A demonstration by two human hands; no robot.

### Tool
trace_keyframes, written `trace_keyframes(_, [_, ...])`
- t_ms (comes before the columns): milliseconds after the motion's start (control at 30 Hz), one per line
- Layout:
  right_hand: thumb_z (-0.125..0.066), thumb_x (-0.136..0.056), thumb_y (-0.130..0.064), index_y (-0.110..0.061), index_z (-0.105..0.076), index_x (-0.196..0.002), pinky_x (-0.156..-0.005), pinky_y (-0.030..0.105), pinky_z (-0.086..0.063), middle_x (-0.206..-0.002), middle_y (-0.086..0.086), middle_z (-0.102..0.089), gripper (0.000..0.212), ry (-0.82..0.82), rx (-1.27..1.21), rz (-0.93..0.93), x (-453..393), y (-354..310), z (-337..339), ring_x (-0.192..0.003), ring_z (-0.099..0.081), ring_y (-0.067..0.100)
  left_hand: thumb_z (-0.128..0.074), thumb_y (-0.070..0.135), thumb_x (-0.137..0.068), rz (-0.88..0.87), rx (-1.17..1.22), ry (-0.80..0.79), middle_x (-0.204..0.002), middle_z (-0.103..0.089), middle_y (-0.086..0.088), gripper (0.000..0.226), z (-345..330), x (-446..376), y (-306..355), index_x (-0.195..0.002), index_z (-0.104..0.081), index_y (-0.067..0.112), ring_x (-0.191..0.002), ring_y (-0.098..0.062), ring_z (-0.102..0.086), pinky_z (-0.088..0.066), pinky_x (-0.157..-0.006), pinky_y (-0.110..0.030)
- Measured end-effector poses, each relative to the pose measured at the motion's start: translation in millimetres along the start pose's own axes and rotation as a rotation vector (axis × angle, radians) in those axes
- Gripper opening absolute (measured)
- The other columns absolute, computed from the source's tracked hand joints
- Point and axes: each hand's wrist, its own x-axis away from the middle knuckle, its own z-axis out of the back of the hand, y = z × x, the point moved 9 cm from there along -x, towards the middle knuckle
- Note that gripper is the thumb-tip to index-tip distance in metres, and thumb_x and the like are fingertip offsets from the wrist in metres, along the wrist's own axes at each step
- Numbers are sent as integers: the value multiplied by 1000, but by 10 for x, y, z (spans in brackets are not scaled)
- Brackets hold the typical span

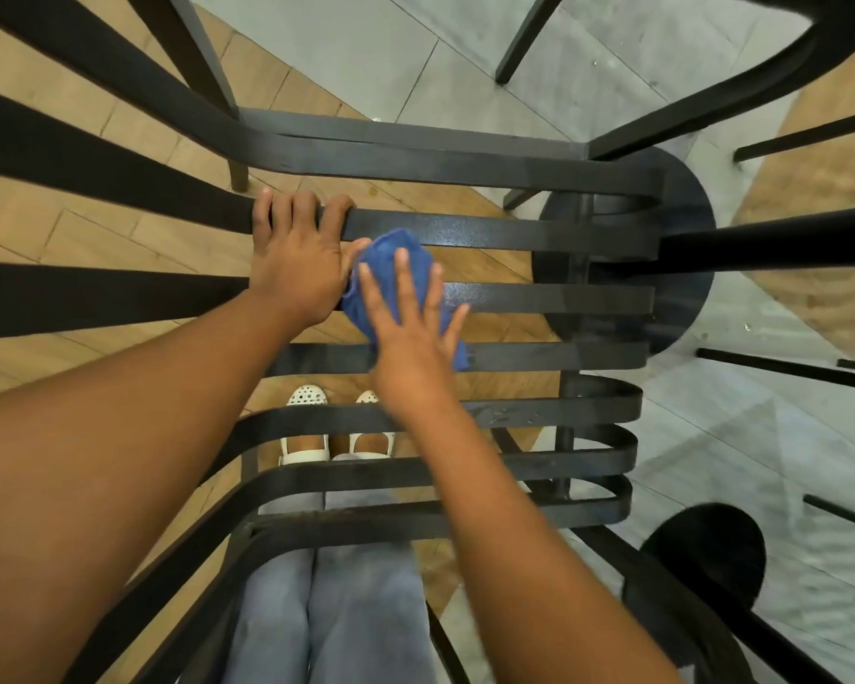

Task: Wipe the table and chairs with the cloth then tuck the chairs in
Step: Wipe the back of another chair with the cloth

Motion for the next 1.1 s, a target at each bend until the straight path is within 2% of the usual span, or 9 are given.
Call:
trace_keyframes(167, [-58,-80,-1,-34,13,-148,-110,64,5,-154,2,28,103,102,25,-341,71,1493,660,-140,26,34,-26,49,-97,3,-9,7,-123,-39,-20,50,6,-20,2,-132,-36,15,-121,-38,-32,-4,-111,-46])
trace_keyframes(233, [-55,-81,-1,-31,9,-150,-110,65,2,-155,4,26,98,128,-41,-475,82,1770,800,-140,23,37,-27,49,-97,13,-9,10,-123,-39,-20,49,1,-14,-3,-132,-36,15,-121,-38,-31,-4,-111,-46])
trace_keyframes(333, [-48,-82,0,-31,8,-150,-111,64,4,-154,4,28,94,163,-142,-549,51,1577,688,-139,25,39,-26,48,-97,28,-9,13,-124,-38,-20,49,-2,-13,12,-133,-34,16,-123,-38,-30,-2,-112,-47])
trace_keyframes(533, [-34,-99,-37,-34,24,-141,-106,54,22,-146,-3,39,72,157,-114,-121,88,76,49,-135,36,31,-30,46,-98,48,-4,17,-125,-37,-22,49,-3,-12,15,-135,-35,15,-125,-38,-29,1,-113,-46])
trace_keyframes(633, [-43,-97,-19,-38,18,-142,-104,54,22,-144,-8,37,77,201,-46,-12,108,129,10,-134,36,27,-31,46,-98,38,-1,35,-124,-38,-22,49,4,-2,11,-135,-36,15,-124,-38,-30,1,-113,-46])
trace_keyframes(767, [-44,-89,4,-36,17,-140,-108,57,13,-150,-4,29,89,273,-13,-196,184,1057,344,-138,28,31,-27,48,-98,31,5,22,-125,-37,-20,49,2,-17,8,-135,-33,18,-126,-37,-28,1,-113,-46])
trace_keyframes(900, [-42,-97,-6,-30,-5,-150,-112,64,-4,-158,6,10,69,370,-32,-474,284,1838,717,-143,12,38,-26,48,-98,37,-10,14,-125,-36,-20,48,2,-21,12,-134,-33,18,-125,-37,-28,-1,-114,-48])
trace_keyframes(1000, [-39,-96,-3,-28,-1,-150,-112,63,-6,-158,5,13,71,359,-93,-601,285,1667,627,-143,14,38,-27,48,-98,36,-9,18,-125,-37,-20,47,-1,-16,25,-134,-34,17,-125,-38,-28,-1,-114,-49])
trace_keyframes(1100, [-39,-89,8,-30,12,-147,-112,57,2,-153,2,27,86,180,-85,-454,338,760,169,-138,26,36,-27,48,-98,41,-9,15,-124,-37,-21,48,-4,-19,12,-134,-34,17,-125,-39,-29,-1,-114,-49])
